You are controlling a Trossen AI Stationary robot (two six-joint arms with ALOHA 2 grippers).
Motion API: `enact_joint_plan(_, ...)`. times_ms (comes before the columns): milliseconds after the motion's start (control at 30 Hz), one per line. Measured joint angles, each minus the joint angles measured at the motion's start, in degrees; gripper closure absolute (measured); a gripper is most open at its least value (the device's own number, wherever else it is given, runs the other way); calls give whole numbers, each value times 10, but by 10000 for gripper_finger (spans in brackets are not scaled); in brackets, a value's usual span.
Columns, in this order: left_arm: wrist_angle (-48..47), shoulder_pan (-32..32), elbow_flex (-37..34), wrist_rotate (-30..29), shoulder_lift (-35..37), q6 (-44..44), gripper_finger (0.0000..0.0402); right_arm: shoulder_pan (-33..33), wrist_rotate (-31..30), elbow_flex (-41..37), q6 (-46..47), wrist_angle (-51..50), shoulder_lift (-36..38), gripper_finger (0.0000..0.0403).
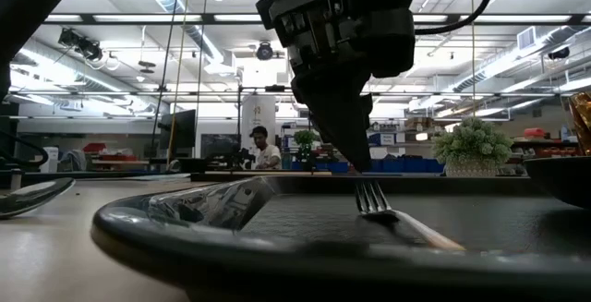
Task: Pick and place plate/cup/fork/spoon on tray
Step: Put the orange fork on the black tray, then put the yellow spoon on the black tray
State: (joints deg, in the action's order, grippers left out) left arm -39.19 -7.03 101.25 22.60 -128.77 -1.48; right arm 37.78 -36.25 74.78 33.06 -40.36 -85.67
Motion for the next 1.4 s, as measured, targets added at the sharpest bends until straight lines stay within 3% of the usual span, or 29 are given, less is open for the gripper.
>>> enact_joint_plan(200,-2,0,0,-20,0,-2,299,0,0,0,0,0,0,268)
enact_joint_plan(367,-58,-3,0,-26,17,15,300,0,0,0,0,0,0,268)
enact_joint_plan(667,-202,-55,0,-214,86,22,318,-1,0,0,-1,2,0,268)
enact_joint_plan(900,-302,-94,-5,-219,95,98,319,-2,-15,0,-2,0,0,268)
enact_joint_plan(1067,-331,-141,-61,-215,99,29,320,-2,-22,-1,-2,5,0,268)
enact_joint_plan(1200,-312,-171,-120,-209,121,4,320,-2,-22,-1,-2,6,0,268)
enact_joint_plan(1400,-265,-165,-200,-195,174,24,322,-2,-24,-1,-2,22,0,268)
